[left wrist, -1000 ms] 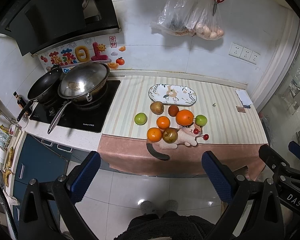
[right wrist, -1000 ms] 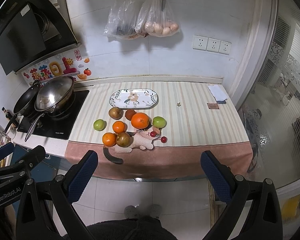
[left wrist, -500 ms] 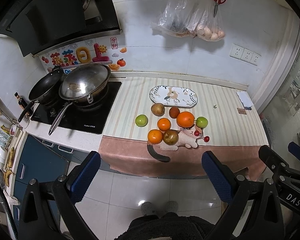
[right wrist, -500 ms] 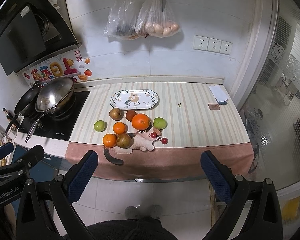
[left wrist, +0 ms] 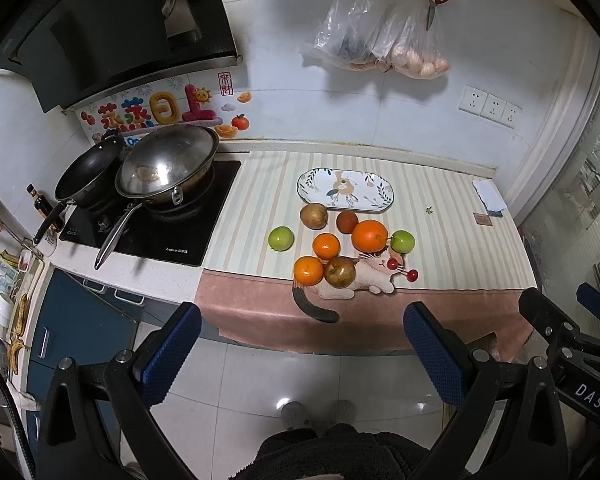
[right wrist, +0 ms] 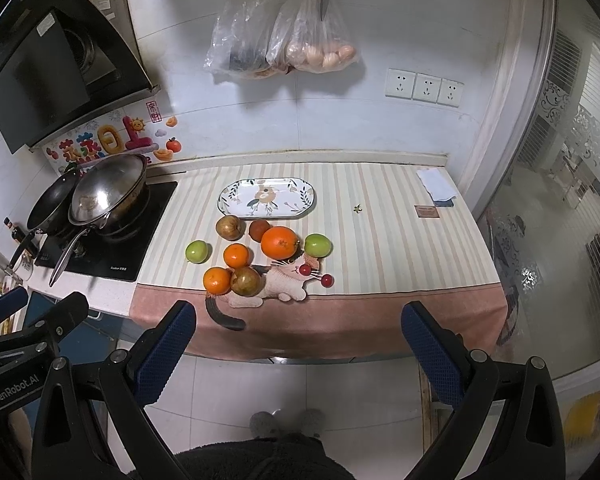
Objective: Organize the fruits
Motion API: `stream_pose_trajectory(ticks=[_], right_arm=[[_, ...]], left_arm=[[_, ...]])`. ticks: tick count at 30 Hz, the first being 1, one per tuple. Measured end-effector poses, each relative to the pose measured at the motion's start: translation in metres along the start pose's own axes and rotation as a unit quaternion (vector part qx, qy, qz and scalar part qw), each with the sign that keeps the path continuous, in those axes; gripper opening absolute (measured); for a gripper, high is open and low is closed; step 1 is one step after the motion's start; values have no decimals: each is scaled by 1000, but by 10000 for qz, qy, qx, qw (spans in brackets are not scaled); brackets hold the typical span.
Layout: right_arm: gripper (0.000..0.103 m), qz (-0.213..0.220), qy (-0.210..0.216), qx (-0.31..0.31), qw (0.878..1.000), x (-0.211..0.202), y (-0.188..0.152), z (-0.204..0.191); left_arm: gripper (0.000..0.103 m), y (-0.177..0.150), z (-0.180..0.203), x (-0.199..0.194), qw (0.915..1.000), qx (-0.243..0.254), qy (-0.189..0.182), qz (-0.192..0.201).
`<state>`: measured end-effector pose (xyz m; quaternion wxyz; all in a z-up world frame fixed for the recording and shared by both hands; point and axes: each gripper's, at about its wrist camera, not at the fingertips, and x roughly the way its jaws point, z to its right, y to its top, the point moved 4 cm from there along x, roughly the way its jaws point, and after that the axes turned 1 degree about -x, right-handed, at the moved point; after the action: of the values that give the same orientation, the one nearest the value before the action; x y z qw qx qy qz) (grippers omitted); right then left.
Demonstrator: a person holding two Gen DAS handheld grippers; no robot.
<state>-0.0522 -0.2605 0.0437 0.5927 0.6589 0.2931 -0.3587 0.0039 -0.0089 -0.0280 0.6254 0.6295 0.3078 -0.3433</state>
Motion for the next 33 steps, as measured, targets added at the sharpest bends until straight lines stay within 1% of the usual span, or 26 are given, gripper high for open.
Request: stream_pose_trajectory(ticks=[6, 9, 12, 14, 19, 24, 28, 30, 32, 33], right_arm=[[103, -12, 23, 215, 9998, 17, 4, 8], [103, -32, 87, 422, 9991, 34, 5, 8], [103, -146, 107, 570, 9982, 58, 0, 6], [103, -308, 163, 679, 9971, 80, -5, 3], [103, -567, 60, 795, 9952, 130, -12, 0], [103, -876, 84, 980, 9913, 187, -12, 4], [103, -1201, 353, 1201, 9848, 243, -1, 6], [103, -1311, 445, 1237, 9826, 266, 5, 4], [103, -1495, 559, 1281, 9788, 303, 15, 1], [103, -1558, 607, 1299, 9773, 313, 18, -1]], left_arm=[[103, 3, -5, 23, 10000, -44, -61, -20], [103, 8, -12, 43, 10000, -44, 29, -11], [103, 16, -24, 69, 9999, -35, 160, -55], [103, 20, -35, 90, 9998, -46, 136, -135], [103, 26, -56, 145, 9981, -118, 118, -600], [103, 31, -66, 203, 9930, -209, 83, -1159], [103, 39, -72, 248, 9877, -331, 109, -1523], [103, 44, -73, 270, 9848, -440, 128, -1673], [103, 49, -74, 294, 9812, -525, 122, -1856], [103, 52, -73, 307, 9792, -559, 142, -1946]])
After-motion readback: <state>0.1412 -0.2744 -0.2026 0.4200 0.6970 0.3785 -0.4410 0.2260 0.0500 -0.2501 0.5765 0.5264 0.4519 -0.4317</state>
